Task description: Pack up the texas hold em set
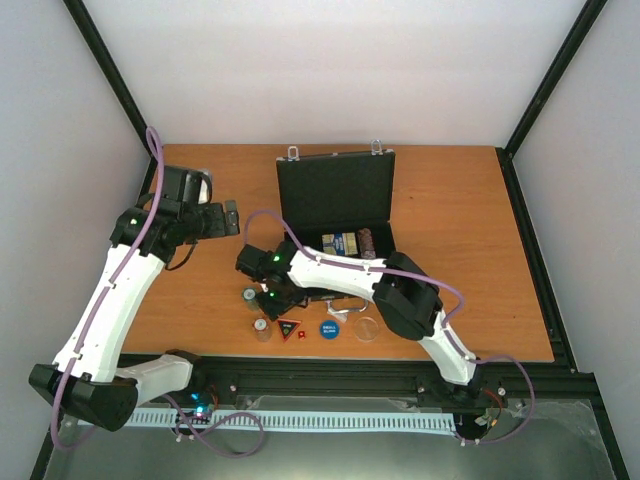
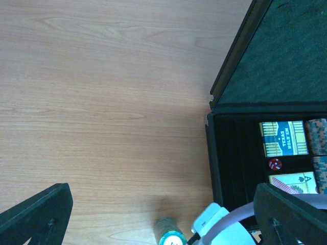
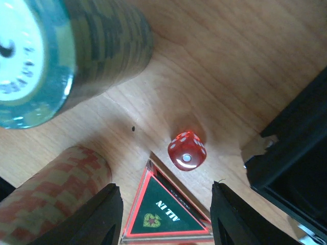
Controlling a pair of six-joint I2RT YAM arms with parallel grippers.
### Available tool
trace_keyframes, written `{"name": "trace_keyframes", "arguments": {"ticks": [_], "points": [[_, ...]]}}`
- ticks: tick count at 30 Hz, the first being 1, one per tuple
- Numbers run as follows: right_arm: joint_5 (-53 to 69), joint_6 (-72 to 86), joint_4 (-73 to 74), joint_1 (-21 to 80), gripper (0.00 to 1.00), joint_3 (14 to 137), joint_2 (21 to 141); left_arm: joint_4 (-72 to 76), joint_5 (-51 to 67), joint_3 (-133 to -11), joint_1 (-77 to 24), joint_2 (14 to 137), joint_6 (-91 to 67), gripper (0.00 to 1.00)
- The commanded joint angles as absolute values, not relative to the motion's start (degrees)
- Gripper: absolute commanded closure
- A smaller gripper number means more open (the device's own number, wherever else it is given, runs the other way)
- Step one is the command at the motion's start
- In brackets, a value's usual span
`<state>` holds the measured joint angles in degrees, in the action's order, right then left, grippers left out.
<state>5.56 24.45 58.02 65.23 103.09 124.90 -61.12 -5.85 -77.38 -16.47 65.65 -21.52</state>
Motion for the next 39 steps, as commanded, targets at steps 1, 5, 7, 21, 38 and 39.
{"name": "trace_keyframes", "arguments": {"ticks": [1,5,7,21,38,39], "points": [[6.7,24.3,57.7,66.2,0.51,104.0,126.8,-62.1,-6.2,-77.6,-16.4,64.8,-21.7,0.0],[6.6,24.3,57.7,66.2,0.51,104.1,127.7,-61.9,-6.0,-77.6,-16.4,65.2,-21.4,0.0],[6.6,24.3,57.5,66.2,0.51,104.1,128.1,-61.9,-6.1,-77.6,-16.4,65.3,-21.3,0.0],[4.3,24.1,58.4,66.0,0.56,107.7,131.8,-62.1,-7.5,-77.3,-16.4,65.1,-19.8,0.0],[1.7,25.3,59.7,65.8,0.85,107.0,130.4,-61.3,-6.9,-76.3,-16.5,64.9,-19.9,0.0],[1.6,25.3,59.7,65.7,0.85,107.1,130.1,-61.4,-6.9,-76.2,-16.4,64.9,-19.9,0.0]]}}
